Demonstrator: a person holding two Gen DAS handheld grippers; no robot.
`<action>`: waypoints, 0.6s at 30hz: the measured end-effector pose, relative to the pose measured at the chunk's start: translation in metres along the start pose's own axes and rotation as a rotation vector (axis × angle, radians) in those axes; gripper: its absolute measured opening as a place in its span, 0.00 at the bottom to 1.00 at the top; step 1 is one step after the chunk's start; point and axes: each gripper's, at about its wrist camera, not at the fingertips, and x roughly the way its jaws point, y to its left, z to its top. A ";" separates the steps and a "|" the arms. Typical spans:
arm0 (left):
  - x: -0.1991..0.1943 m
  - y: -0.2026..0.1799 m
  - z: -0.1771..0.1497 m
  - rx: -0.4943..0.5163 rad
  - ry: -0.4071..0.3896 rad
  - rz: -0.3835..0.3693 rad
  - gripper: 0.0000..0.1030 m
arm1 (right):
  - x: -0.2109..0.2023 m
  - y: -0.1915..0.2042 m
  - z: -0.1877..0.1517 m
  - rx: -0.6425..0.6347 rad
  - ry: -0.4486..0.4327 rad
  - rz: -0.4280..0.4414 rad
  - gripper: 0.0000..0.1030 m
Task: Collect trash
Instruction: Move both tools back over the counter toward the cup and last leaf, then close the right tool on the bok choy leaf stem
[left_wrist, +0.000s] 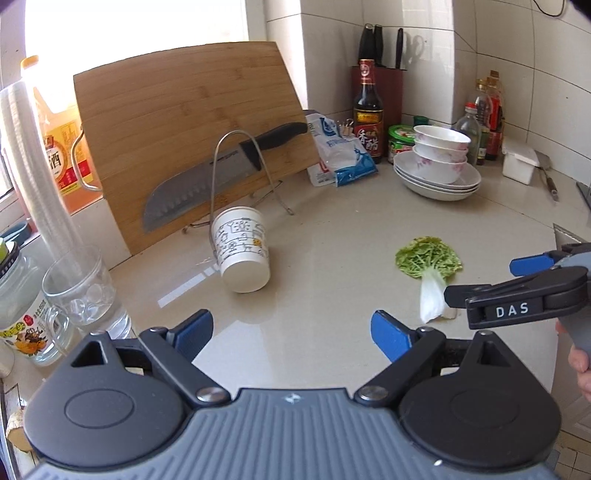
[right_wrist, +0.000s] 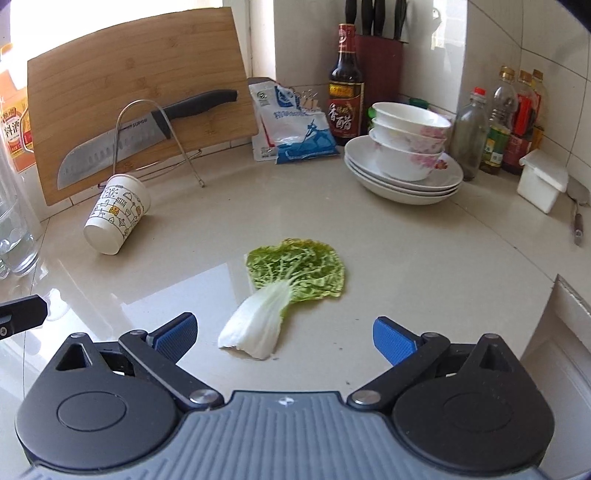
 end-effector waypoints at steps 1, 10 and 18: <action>0.002 0.003 -0.001 -0.006 0.005 0.002 0.90 | 0.006 0.006 0.000 -0.009 0.009 -0.006 0.99; 0.019 0.021 -0.004 -0.047 0.032 0.047 0.90 | 0.045 0.029 0.006 -0.003 0.068 -0.010 0.82; 0.029 0.031 -0.003 -0.073 0.043 0.044 0.90 | 0.062 0.028 0.013 0.026 0.066 -0.048 0.75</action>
